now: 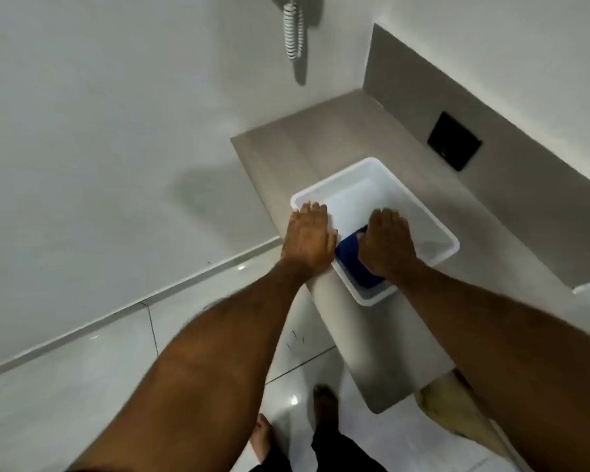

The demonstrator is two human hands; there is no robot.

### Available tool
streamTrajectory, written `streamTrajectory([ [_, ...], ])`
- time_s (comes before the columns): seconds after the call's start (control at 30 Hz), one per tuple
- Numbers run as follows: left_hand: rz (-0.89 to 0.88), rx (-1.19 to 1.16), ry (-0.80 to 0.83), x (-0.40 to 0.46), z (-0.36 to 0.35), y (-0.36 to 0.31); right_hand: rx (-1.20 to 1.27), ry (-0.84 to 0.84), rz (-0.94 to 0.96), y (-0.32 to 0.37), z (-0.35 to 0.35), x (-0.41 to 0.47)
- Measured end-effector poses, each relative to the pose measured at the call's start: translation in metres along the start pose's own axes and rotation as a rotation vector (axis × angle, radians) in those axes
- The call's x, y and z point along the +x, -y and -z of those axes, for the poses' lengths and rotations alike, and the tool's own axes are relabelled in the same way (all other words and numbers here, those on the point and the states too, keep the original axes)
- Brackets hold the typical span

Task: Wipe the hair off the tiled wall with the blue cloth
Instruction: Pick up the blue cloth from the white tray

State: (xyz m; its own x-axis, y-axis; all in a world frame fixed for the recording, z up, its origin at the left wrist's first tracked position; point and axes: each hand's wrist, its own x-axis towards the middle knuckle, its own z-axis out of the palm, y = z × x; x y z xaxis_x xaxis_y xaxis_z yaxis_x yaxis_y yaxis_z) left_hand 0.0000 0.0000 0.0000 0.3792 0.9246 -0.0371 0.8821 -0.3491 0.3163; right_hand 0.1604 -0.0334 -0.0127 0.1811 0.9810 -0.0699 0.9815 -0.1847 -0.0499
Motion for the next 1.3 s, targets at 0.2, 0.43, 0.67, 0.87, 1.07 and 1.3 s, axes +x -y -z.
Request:
streamTrajectory([
  [0.2,0.018,0.097,0.258,0.019,-0.028,-0.032,0.171,0.3,-0.077,-0.026,-0.007,0.004],
  [0.43,-0.027,0.074,0.288,0.034,-0.033,-0.033,0.319,0.398,-0.207,-0.029,-0.013,0.021],
  [0.67,-0.166,-0.228,0.056,0.016,-0.006,-0.014,0.703,0.278,-0.28,-0.014,0.009,0.02],
  [0.87,-0.254,-0.341,-0.369,-0.008,0.07,0.04,0.978,0.183,-0.119,0.053,0.074,0.022],
  [1.07,-0.032,-0.406,-0.543,-0.059,0.103,0.138,1.023,0.358,0.101,0.165,0.089,0.026],
  [1.3,0.336,-0.195,-0.4,-0.113,0.019,0.262,1.089,0.42,0.036,0.277,-0.04,0.02],
])
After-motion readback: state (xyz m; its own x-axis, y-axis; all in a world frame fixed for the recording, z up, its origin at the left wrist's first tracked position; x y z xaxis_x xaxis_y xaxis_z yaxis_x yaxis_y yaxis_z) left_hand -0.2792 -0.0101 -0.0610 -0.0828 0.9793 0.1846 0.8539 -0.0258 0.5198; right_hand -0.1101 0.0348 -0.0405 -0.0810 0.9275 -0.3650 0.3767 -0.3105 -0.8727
